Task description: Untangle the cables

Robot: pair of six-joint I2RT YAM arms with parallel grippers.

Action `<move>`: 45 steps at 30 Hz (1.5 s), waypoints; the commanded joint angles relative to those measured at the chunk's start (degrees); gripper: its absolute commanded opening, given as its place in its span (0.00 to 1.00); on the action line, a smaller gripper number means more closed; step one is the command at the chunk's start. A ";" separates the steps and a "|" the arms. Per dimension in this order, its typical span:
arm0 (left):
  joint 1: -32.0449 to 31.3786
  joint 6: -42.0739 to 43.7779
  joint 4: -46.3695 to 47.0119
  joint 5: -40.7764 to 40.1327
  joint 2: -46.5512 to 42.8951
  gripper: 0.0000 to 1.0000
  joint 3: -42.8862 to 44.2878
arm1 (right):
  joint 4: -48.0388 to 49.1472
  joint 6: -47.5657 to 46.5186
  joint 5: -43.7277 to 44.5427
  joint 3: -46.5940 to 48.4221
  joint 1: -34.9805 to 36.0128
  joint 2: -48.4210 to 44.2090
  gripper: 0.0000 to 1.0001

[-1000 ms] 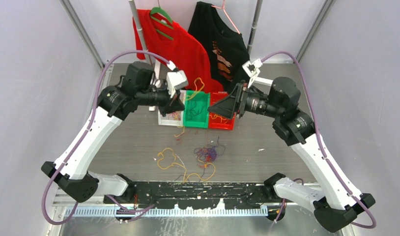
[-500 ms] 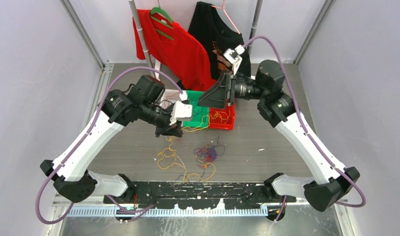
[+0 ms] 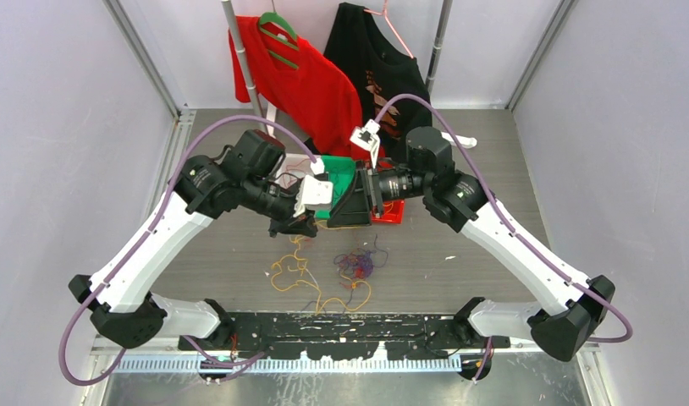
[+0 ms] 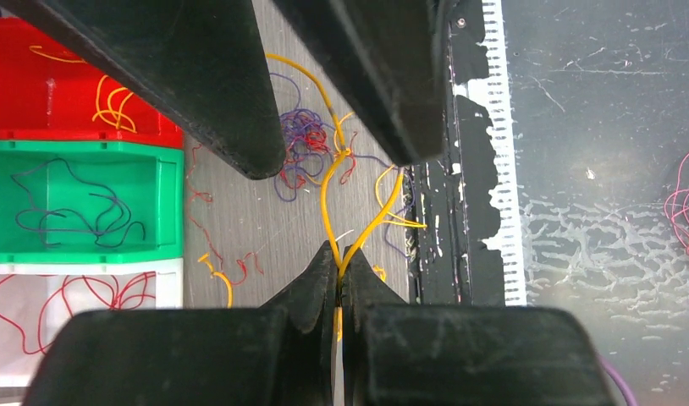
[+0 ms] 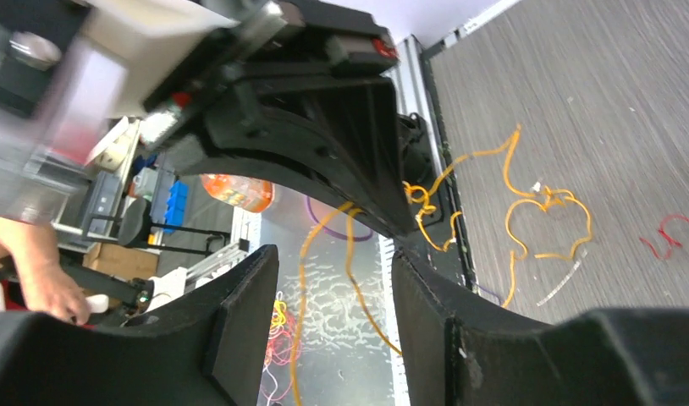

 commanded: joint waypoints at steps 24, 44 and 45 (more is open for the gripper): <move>-0.79 -20.90 13.73 7.79 0.65 0.00 8.42 | 15.89 -10.11 51.91 -17.46 18.42 -17.50 0.56; -0.49 -34.39 27.16 0.58 -1.66 0.00 3.59 | 37.07 -21.88 85.80 -24.61 29.81 -15.64 0.01; -0.46 -34.74 26.96 -2.09 -1.66 0.09 3.65 | 35.75 -21.94 85.69 -24.15 29.75 -15.97 0.01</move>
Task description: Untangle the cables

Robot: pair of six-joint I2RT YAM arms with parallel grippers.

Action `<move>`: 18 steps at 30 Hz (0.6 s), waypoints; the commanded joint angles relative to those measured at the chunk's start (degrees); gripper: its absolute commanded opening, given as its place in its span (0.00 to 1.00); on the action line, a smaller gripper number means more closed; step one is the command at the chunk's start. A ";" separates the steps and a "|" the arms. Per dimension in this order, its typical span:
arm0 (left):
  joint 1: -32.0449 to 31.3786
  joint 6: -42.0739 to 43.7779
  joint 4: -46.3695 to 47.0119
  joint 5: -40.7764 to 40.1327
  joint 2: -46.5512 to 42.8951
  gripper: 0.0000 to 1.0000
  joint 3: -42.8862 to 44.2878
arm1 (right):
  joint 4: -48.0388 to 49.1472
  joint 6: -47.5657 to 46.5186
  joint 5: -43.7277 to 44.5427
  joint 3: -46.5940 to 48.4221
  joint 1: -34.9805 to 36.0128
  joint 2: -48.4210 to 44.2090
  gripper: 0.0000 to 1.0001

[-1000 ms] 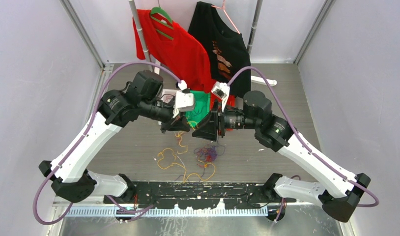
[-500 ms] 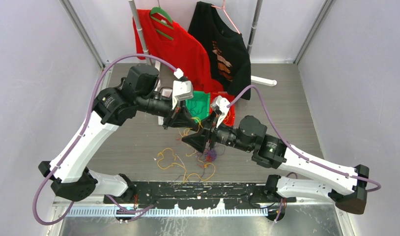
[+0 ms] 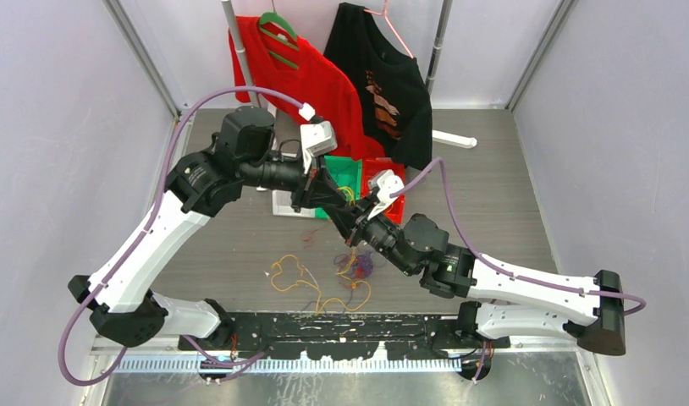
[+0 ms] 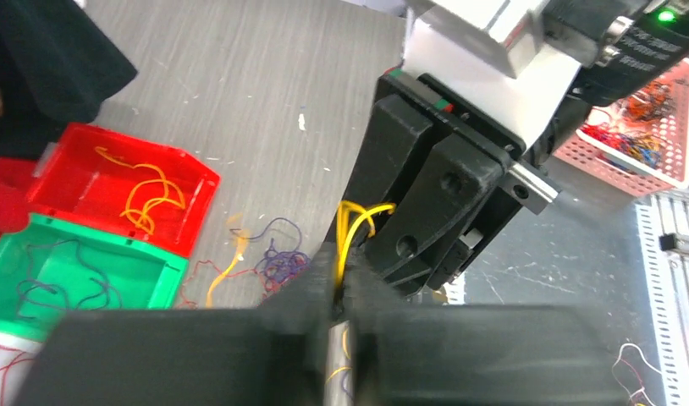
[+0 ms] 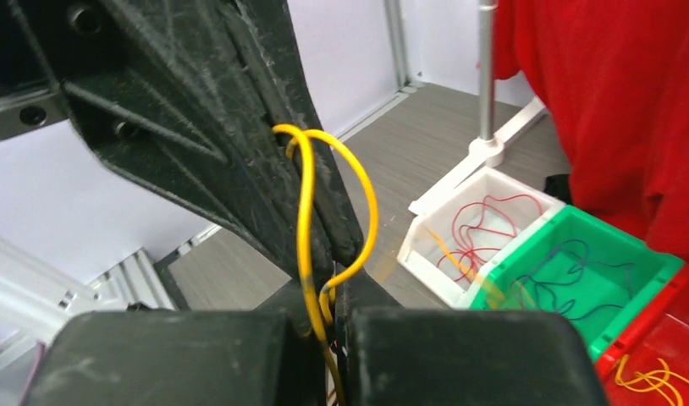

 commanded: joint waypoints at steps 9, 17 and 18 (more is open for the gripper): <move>7.42 2.78 -17.45 -13.42 6.86 0.99 16.17 | -26.22 5.36 4.79 8.20 -14.09 -5.05 0.01; 20.49 8.63 -23.31 -14.74 8.46 0.99 19.54 | -38.30 8.13 -6.08 13.76 -32.44 5.69 0.01; 21.44 9.15 -24.22 -15.63 8.73 0.99 19.48 | -38.17 7.81 -6.71 14.61 -33.77 7.93 0.01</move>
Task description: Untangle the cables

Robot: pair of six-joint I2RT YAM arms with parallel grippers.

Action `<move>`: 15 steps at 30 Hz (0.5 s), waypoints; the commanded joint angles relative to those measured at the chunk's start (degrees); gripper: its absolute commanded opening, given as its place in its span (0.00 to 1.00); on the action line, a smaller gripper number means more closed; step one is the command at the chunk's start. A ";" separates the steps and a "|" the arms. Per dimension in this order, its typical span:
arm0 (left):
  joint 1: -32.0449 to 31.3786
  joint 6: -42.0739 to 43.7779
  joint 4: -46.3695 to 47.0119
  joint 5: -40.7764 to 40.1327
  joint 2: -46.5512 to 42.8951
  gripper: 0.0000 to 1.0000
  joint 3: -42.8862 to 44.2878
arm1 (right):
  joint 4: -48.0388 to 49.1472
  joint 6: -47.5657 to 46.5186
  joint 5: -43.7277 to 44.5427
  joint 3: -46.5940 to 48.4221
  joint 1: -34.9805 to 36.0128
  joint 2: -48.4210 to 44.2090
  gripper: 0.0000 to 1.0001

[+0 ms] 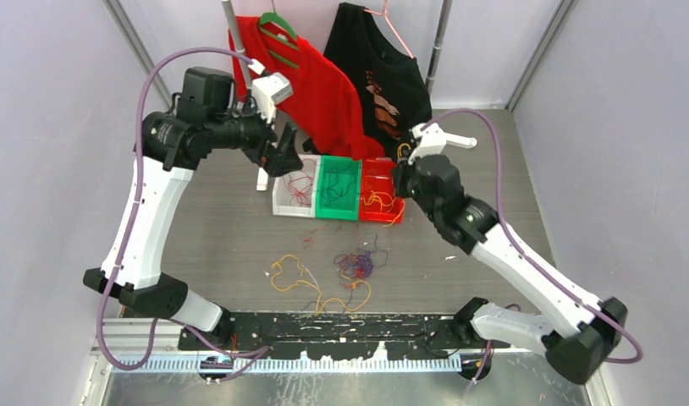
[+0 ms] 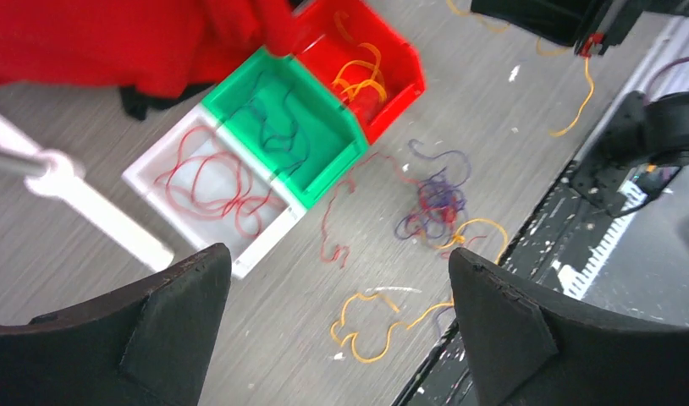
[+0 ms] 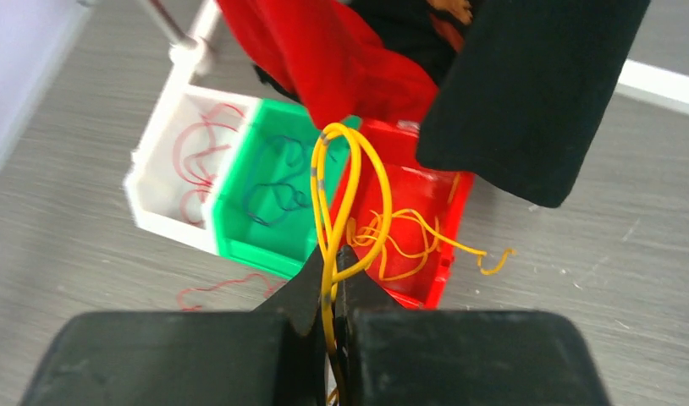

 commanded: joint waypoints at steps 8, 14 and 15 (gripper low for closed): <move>7.85 6.98 -21.14 -5.35 6.52 0.99 9.85 | -1.18 -1.73 -10.99 12.14 -10.78 26.20 0.01; 12.67 7.74 -21.91 -3.58 5.45 0.99 8.82 | -2.01 3.61 -24.44 19.38 -16.31 38.30 0.01; 12.88 7.86 -21.48 -3.48 5.00 0.99 8.39 | -2.62 3.84 -24.82 20.66 -16.88 39.84 0.01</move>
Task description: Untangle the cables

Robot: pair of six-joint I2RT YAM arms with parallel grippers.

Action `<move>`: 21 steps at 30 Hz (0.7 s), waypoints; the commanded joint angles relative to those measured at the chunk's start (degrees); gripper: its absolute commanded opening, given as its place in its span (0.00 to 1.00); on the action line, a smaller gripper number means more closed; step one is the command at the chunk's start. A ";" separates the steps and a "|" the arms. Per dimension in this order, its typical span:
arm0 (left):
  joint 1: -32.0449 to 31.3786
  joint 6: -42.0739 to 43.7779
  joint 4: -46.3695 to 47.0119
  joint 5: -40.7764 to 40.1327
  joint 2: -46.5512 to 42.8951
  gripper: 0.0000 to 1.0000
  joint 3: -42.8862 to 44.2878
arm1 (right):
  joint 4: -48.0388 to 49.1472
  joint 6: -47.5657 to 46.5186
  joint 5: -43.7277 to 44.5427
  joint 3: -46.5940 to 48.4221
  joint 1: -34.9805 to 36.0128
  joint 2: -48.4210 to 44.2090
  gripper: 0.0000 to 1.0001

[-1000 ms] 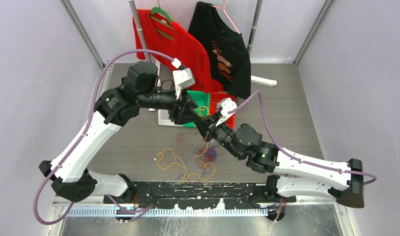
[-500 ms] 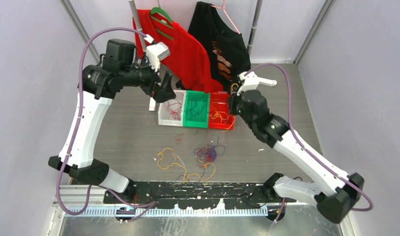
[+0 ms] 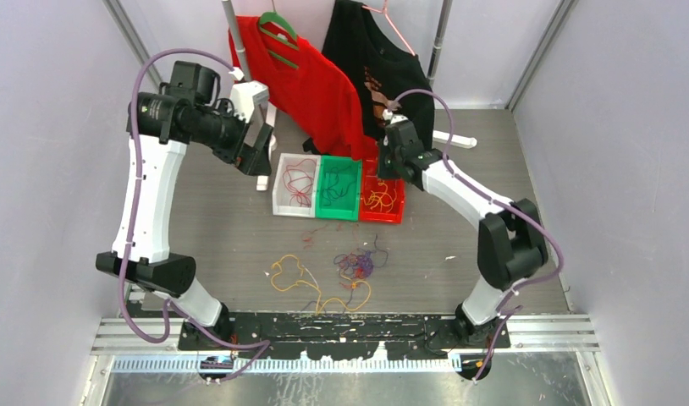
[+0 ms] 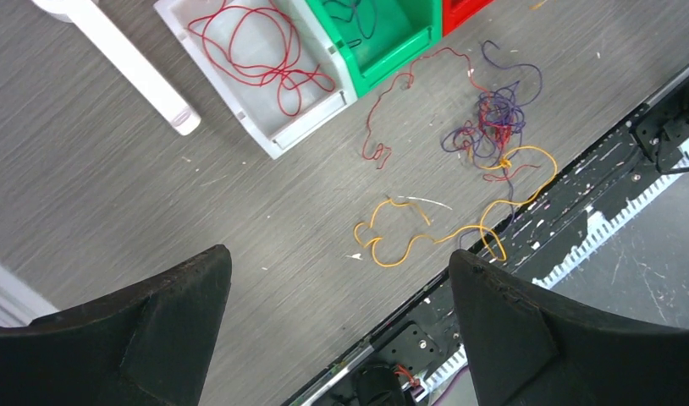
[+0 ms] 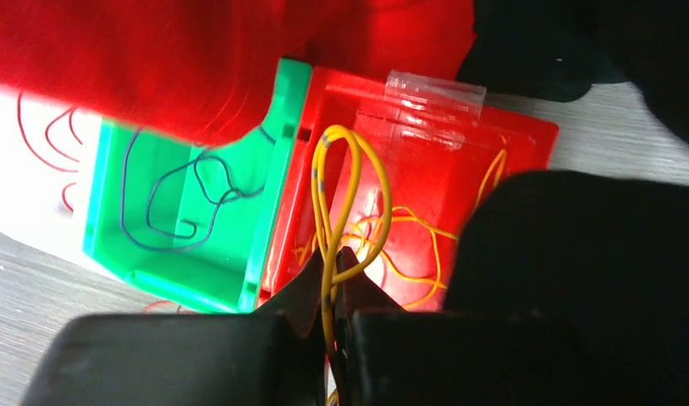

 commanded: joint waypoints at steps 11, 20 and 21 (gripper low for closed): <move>1.65 1.13 1.28 1.71 -5.28 0.99 -3.08 | -7.82 1.36 -9.52 16.75 -4.33 17.60 0.01; 1.61 0.55 3.54 2.05 -6.91 0.99 -5.75 | 1.01 -2.87 2.47 8.31 -2.43 15.28 0.01; 1.62 0.44 3.85 2.25 -7.23 1.00 -6.22 | 2.54 -3.86 3.65 7.16 -2.11 14.60 0.01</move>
